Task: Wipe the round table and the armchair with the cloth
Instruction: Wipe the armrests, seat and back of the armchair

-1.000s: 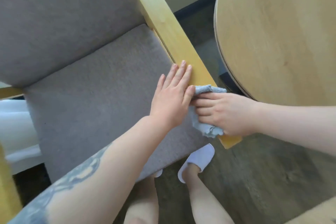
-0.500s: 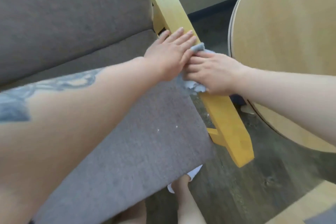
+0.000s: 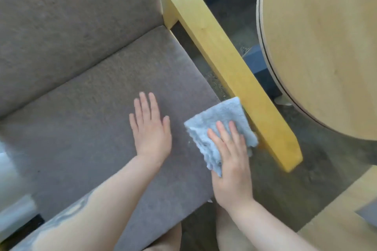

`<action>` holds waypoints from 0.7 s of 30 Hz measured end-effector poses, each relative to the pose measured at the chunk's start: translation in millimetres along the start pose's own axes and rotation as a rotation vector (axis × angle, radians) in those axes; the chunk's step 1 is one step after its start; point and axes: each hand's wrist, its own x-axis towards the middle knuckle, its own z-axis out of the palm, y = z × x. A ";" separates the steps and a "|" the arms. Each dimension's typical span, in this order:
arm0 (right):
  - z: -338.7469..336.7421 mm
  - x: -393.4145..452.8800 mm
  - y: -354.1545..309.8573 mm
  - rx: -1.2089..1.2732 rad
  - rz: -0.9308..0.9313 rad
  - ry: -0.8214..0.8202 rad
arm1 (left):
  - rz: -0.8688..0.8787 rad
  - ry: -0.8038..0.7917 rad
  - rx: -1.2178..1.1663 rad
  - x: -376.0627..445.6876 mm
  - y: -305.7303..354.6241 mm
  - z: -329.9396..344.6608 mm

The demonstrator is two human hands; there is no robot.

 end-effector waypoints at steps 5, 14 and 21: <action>80.6 -33.3 -13.3 -0.116 -0.481 -0.439 | -0.082 -0.058 0.082 -49.0 -81.5 29.1; 74.5 -33.8 -11.0 -0.133 -0.023 -0.203 | -0.228 0.020 -0.018 -51.6 -50.6 44.5; 59.0 0.4 23.9 -0.191 0.461 0.013 | -0.271 0.019 -0.064 -60.1 -44.1 43.4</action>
